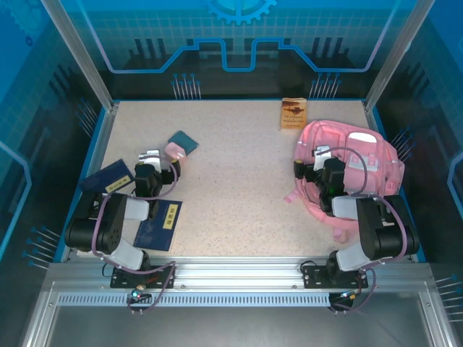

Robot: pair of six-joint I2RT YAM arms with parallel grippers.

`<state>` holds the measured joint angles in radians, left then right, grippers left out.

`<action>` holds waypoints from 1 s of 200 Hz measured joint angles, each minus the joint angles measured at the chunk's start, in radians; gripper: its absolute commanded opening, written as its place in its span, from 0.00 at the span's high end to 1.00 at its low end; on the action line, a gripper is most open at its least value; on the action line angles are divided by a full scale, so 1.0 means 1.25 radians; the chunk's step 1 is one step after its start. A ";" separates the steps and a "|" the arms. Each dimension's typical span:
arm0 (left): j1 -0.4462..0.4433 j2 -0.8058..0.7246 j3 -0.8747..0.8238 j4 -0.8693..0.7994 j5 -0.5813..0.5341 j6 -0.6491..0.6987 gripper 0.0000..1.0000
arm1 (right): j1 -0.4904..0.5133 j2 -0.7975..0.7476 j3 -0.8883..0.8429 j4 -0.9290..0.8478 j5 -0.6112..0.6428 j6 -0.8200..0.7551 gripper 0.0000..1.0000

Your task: Pack the student bag

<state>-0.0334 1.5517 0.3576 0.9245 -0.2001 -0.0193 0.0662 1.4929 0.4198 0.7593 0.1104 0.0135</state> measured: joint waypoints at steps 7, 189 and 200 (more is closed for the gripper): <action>0.000 0.000 0.000 0.000 0.000 0.000 0.01 | 0.000 0.000 0.000 0.000 0.000 0.000 0.00; 0.000 -0.030 -0.030 0.022 0.000 0.000 0.01 | 0.000 -0.067 0.000 -0.065 0.002 0.002 0.00; 0.000 -0.063 -0.044 0.018 0.000 0.000 0.01 | 0.000 -0.121 0.004 -0.105 0.016 0.006 0.00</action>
<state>-0.0334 1.4731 0.3031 0.9474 -0.2005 -0.0193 0.0666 1.3411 0.4244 0.6281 0.1307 0.0216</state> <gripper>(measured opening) 0.989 0.997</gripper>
